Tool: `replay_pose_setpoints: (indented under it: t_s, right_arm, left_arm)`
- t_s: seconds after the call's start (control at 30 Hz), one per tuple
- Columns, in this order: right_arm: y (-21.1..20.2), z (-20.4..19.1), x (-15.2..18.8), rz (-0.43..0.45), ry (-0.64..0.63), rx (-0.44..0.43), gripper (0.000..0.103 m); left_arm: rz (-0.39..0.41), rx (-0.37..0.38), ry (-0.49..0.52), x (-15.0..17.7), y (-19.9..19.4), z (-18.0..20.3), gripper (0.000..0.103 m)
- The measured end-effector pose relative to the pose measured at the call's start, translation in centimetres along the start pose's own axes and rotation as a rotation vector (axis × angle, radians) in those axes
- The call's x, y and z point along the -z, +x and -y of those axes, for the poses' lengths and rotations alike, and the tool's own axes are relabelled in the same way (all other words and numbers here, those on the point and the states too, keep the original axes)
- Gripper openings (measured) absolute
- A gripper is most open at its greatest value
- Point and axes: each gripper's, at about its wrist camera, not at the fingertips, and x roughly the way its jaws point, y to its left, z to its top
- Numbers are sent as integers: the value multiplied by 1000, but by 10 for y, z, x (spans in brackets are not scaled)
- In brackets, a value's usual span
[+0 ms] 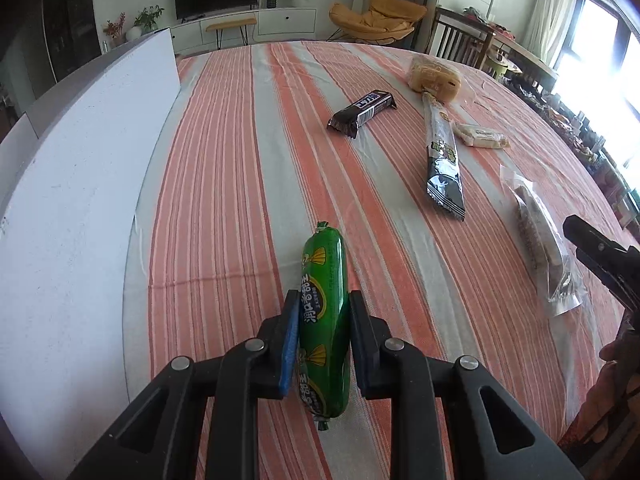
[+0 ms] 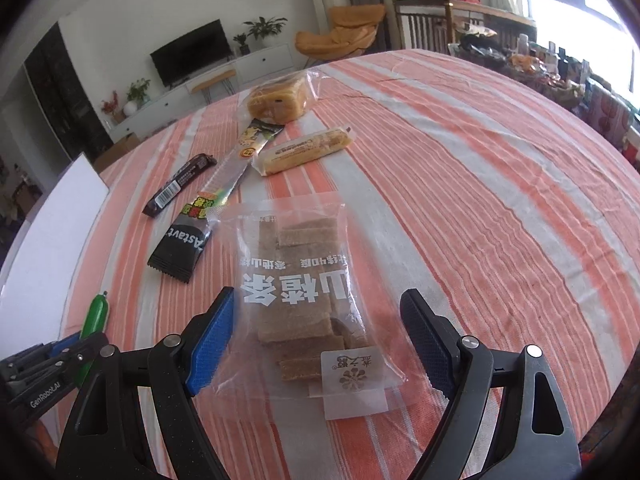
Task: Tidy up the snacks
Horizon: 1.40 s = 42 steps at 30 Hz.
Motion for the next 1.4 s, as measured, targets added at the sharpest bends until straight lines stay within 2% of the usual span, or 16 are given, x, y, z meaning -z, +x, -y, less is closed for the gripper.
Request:
replay_pose_setpoints:
  t_s: [0.07,0.13,0.23,0.33,0.5,0.57,0.67,0.73,0.8,0.87,1.03,1.1,1.2,1.4]
  right_arm:
    - [-15,9,-3,52,51,-45,85]
    - [-19,15,-11,47,83,-41,85]
    - [-7,10,-33,-64,12,-10,85]
    - [19,-8,-49,-228,-121,11,85]
    - [67,-37,-32,-439,-259,128,86]
    - [70,-46,-18,-386,-325,228,89]
    - [69,-40,-11,-314,-254,226,97]
    - [67,-41,-6,-278,-265,224,97]
    - [66,-42,-2,-244,-274,216,97]
    - [58,-36,-1,-207,-284,205,98]
    - [56,-36,-1,-178,-288,198,99]
    - [56,-35,-2,-175,-286,198,99]
    - [55,-32,-2,-171,-285,198,99]
    - [54,-32,-1,-170,-284,199,99]
  left_arm:
    - [10,1,6,3,-1,0,23]
    - [23,2,11,5,-2,0,23]
    - [38,-4,12,6,-3,1,23]
    - [43,2,6,8,-3,-1,23]
    - [75,5,24,12,-4,-1,23]
    - [98,-5,43,15,-5,0,24]
    - [119,-23,56,18,-6,3,24]
    - [120,-15,56,18,-5,6,33]
    - [116,-2,77,18,-3,13,56]
    - [107,-40,107,20,0,21,72]
    - [96,-61,55,17,2,13,82]
    - [78,-76,54,15,6,14,94]
    - [55,-89,31,13,10,10,102]
    - [52,-92,31,13,12,11,103]
